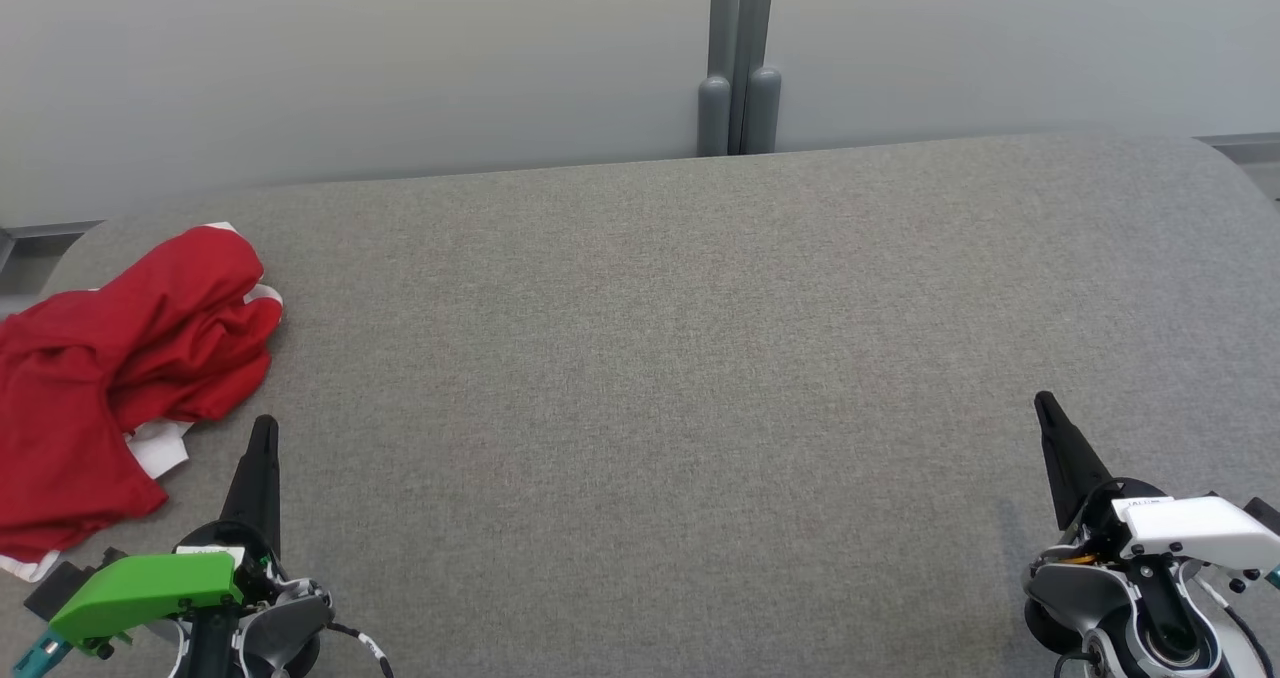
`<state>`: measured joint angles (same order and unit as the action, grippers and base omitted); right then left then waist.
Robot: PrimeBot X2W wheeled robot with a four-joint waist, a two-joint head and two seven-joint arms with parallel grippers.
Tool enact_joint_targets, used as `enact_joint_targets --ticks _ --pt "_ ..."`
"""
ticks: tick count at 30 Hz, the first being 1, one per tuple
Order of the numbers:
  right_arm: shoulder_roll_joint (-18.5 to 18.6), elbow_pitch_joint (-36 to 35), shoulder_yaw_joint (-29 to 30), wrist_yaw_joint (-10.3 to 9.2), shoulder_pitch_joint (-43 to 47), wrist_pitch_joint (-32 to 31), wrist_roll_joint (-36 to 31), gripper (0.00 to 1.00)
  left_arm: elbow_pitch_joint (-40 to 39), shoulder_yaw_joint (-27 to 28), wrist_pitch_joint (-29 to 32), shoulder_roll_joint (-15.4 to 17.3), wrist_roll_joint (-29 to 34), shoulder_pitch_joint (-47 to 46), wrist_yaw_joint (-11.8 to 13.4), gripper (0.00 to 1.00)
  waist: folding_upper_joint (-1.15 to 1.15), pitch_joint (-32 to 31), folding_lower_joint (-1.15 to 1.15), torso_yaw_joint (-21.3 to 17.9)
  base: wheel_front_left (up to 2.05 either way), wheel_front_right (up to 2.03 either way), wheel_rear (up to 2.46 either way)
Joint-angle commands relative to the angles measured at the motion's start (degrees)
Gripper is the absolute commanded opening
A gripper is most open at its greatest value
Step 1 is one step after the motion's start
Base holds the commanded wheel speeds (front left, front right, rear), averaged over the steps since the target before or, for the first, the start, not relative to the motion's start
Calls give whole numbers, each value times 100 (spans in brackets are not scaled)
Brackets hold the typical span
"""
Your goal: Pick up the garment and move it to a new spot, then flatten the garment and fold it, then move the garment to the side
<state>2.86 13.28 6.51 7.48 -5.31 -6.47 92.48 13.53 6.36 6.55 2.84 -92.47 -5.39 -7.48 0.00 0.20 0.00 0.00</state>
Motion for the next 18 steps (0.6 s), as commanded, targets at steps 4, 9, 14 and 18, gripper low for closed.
enact_joint_targets --ticks 4,9,14,18 --pt "11 11 -1 5 -64 7 -46 0 -9 11 7 13 38 -96 -5 0 0 0 0 0 0 0 0" --pt "11 11 -1 5 -64 7 -46 0 -9 11 7 13 38 -96 -5 0 0 0 0 0 0 0 0" --pt "11 11 -1 5 -64 7 -46 0 -9 11 7 13 38 -96 -5 0 0 0 0 0 0 0 0" --pt "11 11 -1 5 -64 7 -46 0 -9 11 7 13 38 -96 -5 0 0 0 0 0 0 0 0"
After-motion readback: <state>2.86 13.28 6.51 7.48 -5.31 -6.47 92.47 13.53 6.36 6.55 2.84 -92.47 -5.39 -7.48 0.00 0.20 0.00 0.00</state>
